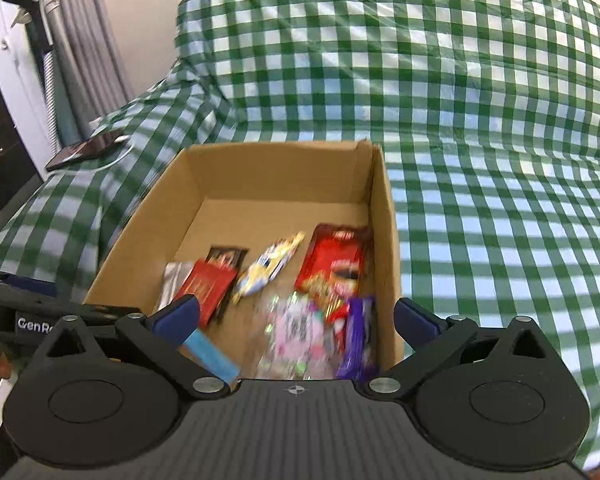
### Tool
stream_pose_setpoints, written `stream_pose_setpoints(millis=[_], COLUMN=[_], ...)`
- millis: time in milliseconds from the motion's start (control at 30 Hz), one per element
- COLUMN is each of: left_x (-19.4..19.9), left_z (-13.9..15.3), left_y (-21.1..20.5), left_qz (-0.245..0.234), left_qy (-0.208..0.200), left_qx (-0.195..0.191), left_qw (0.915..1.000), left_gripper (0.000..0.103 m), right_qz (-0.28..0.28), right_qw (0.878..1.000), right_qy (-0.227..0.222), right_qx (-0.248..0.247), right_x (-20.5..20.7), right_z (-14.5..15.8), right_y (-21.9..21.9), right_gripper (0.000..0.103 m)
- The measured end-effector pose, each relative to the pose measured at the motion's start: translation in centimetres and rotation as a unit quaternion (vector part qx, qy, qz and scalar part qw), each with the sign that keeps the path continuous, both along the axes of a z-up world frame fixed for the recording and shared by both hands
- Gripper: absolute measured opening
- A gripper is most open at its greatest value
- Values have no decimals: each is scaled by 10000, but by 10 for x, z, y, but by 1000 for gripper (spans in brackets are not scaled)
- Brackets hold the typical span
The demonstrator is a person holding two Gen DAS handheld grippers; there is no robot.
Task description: Organize snacks
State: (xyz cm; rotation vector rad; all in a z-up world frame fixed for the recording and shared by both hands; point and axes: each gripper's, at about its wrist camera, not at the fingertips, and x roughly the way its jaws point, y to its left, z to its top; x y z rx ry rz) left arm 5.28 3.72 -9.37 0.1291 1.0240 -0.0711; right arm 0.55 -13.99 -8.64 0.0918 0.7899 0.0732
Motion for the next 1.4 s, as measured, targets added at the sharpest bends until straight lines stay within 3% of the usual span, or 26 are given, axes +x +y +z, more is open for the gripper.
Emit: stream_pose_setpoints(millis=[333, 533, 667, 833, 967, 1167, 1400], left_x=[-37, -52, -67, -81, -92, -98, -99], left_z=[19, 21, 24, 31, 34, 42, 42], left_y=[3, 1, 4, 9, 8, 13, 14], left_qz=[32, 166, 242, 281, 312, 185, 282], left_qy=[-121, -6, -182, -304, -580, -523, -500], left_qx=[-114, 305, 461, 262, 523, 151, 174], left_qw=[9999, 9994, 9985, 9988, 9965, 9983, 9982], left_gripper=[103, 103, 103, 103, 103, 103, 103], right_qz=[-75, -202, -223, -154, -172, -196, -153], right_qw=[9993, 9978, 9972, 9967, 9963, 9963, 9961], right_qy=[-205, -346, -443, -481, -502, -546, -567], right_qx=[-300, -525, -568, -643, -670, -630, -662], right_x=[-51, -73, -86, -100, -108, -114, -115], right_z=[15, 23, 28, 31, 32, 34, 35], right_y=[16, 20, 23, 26, 27, 28, 30], right_gripper=[103, 103, 103, 103, 103, 103, 103])
